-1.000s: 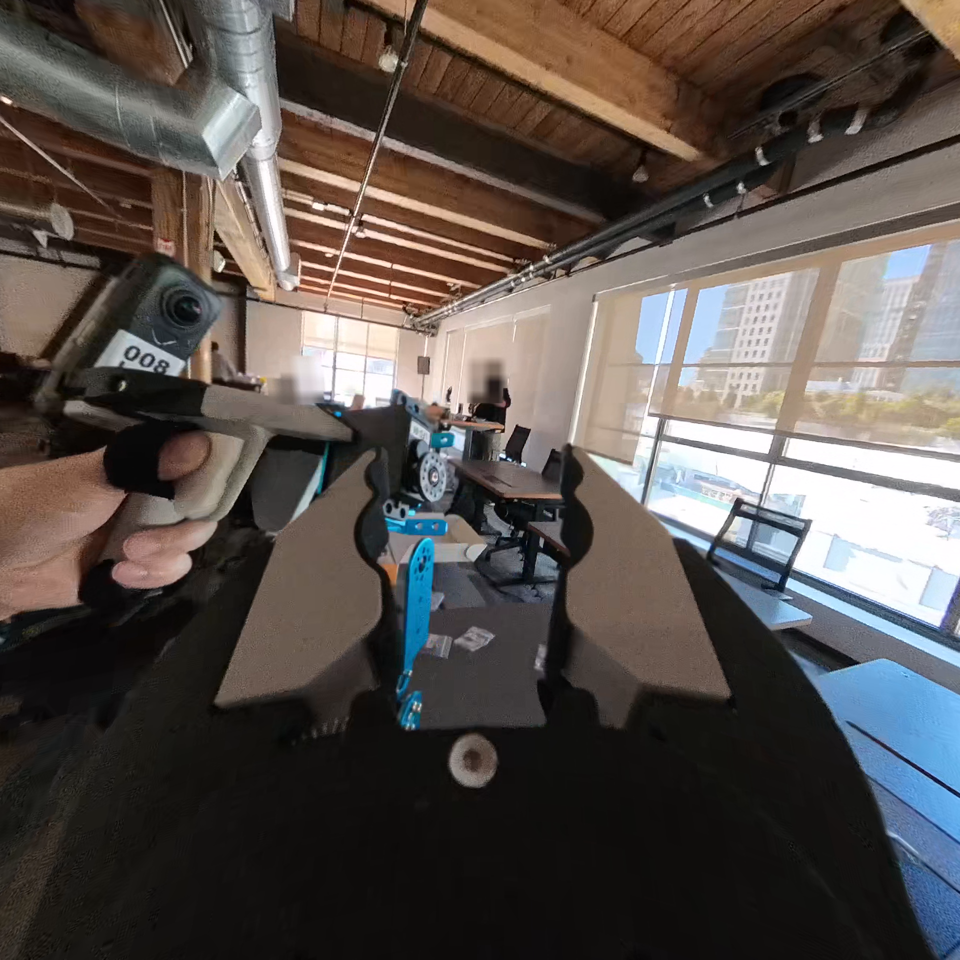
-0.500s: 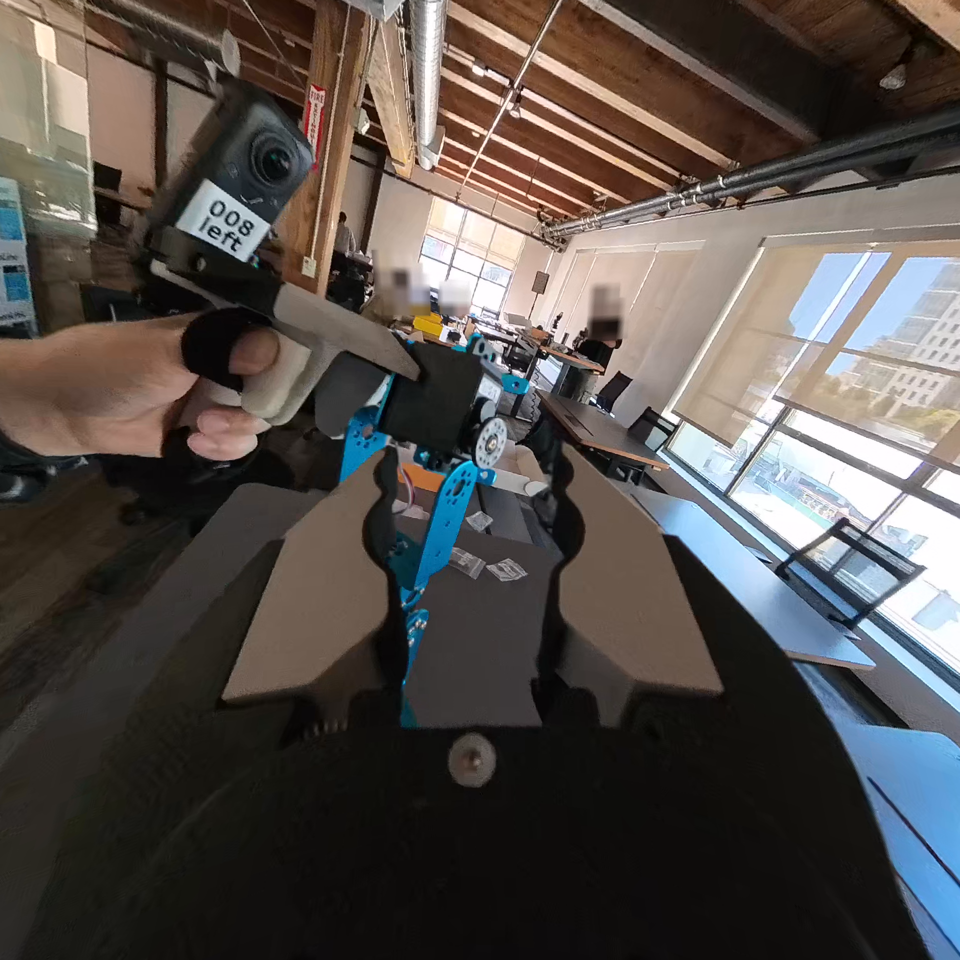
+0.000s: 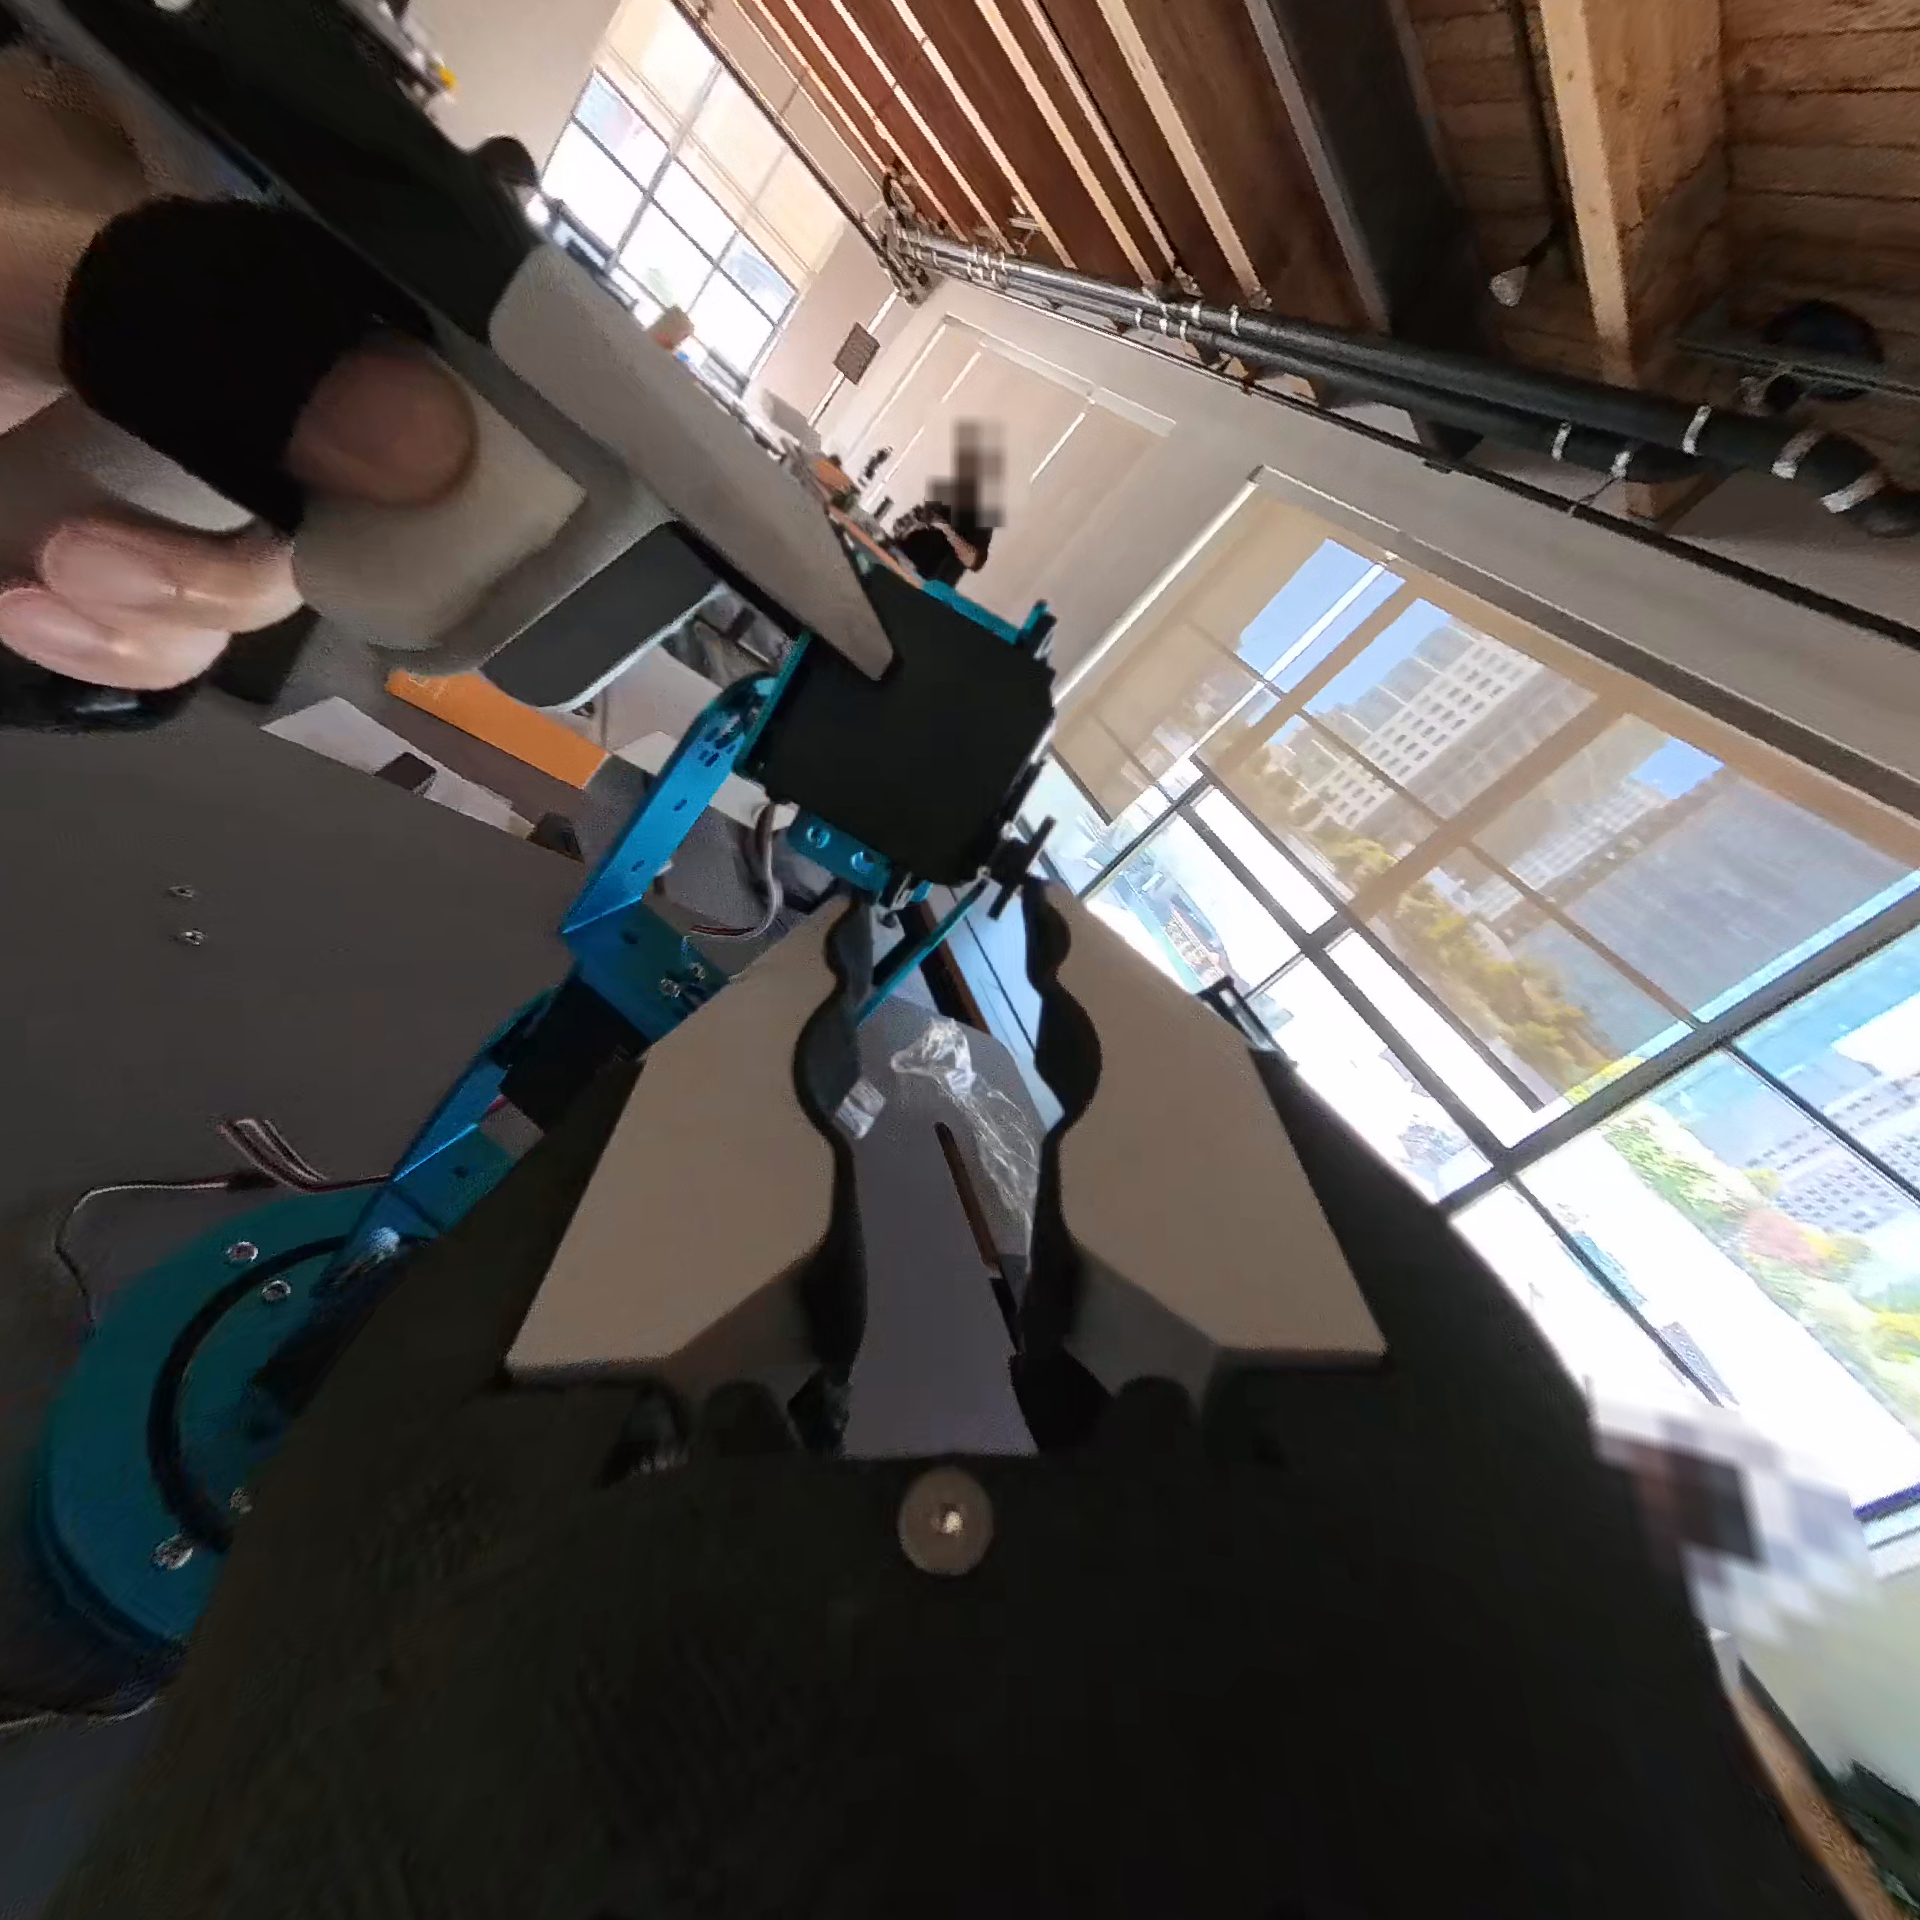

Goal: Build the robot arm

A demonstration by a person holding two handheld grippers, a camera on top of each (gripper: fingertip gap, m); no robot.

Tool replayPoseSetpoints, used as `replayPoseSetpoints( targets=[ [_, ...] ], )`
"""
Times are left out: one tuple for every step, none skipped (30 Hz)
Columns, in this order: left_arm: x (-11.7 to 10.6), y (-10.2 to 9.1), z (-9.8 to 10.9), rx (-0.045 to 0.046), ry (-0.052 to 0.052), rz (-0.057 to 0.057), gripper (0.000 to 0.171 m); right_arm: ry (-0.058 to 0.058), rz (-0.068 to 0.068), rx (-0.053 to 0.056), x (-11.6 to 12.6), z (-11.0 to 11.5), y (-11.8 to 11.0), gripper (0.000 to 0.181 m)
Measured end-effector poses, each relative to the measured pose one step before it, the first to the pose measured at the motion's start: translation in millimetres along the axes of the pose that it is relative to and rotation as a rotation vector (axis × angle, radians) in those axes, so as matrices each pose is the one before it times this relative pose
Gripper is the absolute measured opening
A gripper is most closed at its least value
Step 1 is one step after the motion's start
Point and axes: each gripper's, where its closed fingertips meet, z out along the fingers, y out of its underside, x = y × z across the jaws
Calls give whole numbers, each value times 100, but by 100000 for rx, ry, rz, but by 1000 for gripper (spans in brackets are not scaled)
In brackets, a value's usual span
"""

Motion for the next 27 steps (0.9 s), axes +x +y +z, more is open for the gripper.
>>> replayPoseSetpoints(
  targets=[
    [-26,-44,-17,29,-526,1233,24,1801,166,-852,36,118,34,28],
    [-16,-27,13,-276,-322,1071,24,1391,246,-263,3,94,82,28],
    [0,7,9,-295,-16,923,24,930,-300,-212,21,32,94,28],
    [9,-17,-3,-66,181,529,24,321,286,60,34,12,27,28],
    [12,-17,-25,143,306,114,24,-361,1102,443,-3,-2,4,28],
    [10,-5,-29,330,559,-103,24,-1000,1508,736,-52,38,-59,27],
    [11,-18,-40,617,831,-288,24,-1454,2355,1580,-57,-87,-159,27],
    [19,7,-31,732,1085,-530,24,-1703,3028,1601,-70,-62,-102,27],
    [46,-2,-43,817,1347,-624,24,-1822,2900,1517,-70,-63,-72,27],
    [41,8,-37,744,1267,-701,24,-1396,2210,1916,-45,-93,-156,27],
    [3,30,-14,361,977,-957,24,-1218,1301,1878,-116,-135,-187,27],
    [15,20,3,150,876,-798,24,-909,136,1227,-79,-74,-143,27],
    [28,7,8,71,1070,-202,24,-443,-694,933,-25,-83,-99,27],
    [68,18,10,-106,1391,116,24,243,-1579,774,23,-120,-48,27],
    [70,7,-17,-196,1506,301,24,658,-2800,364,-7,-81,-71,27],
    [67,-7,-49,-72,1343,478,24,978,-3705,-93,-36,-70,-117,27],
    [106,-20,-49,91,1436,721,24,1237,-3919,-373,-4,-32,-117,27],
    [180,-40,-51,-12,2020,1160,24,1369,-3551,45,-9,-88,-224,28],
    [177,-47,-63,-417,2414,1019,24,1192,-2874,748,15,-157,-194,28],
    [182,-60,-35,-619,2755,406,24,996,-2974,969,11,-130,-79,28],
    [142,-54,-12,-901,2807,-315,24,1324,-3285,1393,26,-173,-210,28],
    [58,-28,35,-1202,2201,-632,24,1023,-3205,734,36,-128,-106,27],
    [10,24,73,-1594,1672,-215,24,478,-2808,-588,23,-81,110,27],
    [-7,37,82,-1790,1374,483,24,127,-2065,-703,-1,-47,87,27],
    [-25,36,76,-1775,1094,444,24,-321,-1295,-795,-21,-73,134,26],
    [-18,35,66,-1624,845,134,24,-718,-961,-909,-27,-92,142,25],
    [38,35,54,-1130,648,730,24,-851,-728,-377,-29,-111,60,23]
  ],
)
